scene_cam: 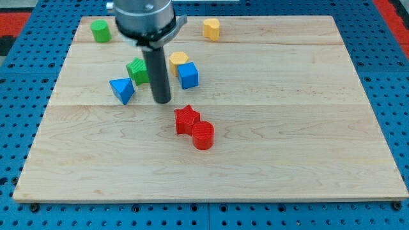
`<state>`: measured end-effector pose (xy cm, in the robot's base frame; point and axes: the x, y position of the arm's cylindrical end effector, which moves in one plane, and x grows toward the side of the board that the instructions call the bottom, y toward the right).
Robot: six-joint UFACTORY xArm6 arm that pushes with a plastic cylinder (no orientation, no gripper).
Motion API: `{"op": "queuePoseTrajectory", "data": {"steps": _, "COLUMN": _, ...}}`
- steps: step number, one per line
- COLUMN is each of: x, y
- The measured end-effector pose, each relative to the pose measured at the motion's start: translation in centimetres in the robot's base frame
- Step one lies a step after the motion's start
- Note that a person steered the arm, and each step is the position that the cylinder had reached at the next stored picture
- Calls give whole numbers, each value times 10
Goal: Slide the blue cube towards the top right
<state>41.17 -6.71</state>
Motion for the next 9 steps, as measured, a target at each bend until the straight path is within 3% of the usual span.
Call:
{"op": "queuePoseTrajectory", "data": {"steps": 1, "x": -45, "y": 17}}
{"op": "queuePoseTrajectory", "data": {"steps": 3, "x": -70, "y": 165}}
{"op": "queuePoseTrajectory", "data": {"steps": 4, "x": -41, "y": 175}}
{"op": "queuePoseTrajectory", "data": {"steps": 5, "x": -64, "y": 221}}
{"op": "queuePoseTrajectory", "data": {"steps": 6, "x": -107, "y": 210}}
{"op": "queuePoseTrajectory", "data": {"steps": 7, "x": -77, "y": 156}}
{"op": "queuePoseTrajectory", "data": {"steps": 9, "x": -110, "y": 253}}
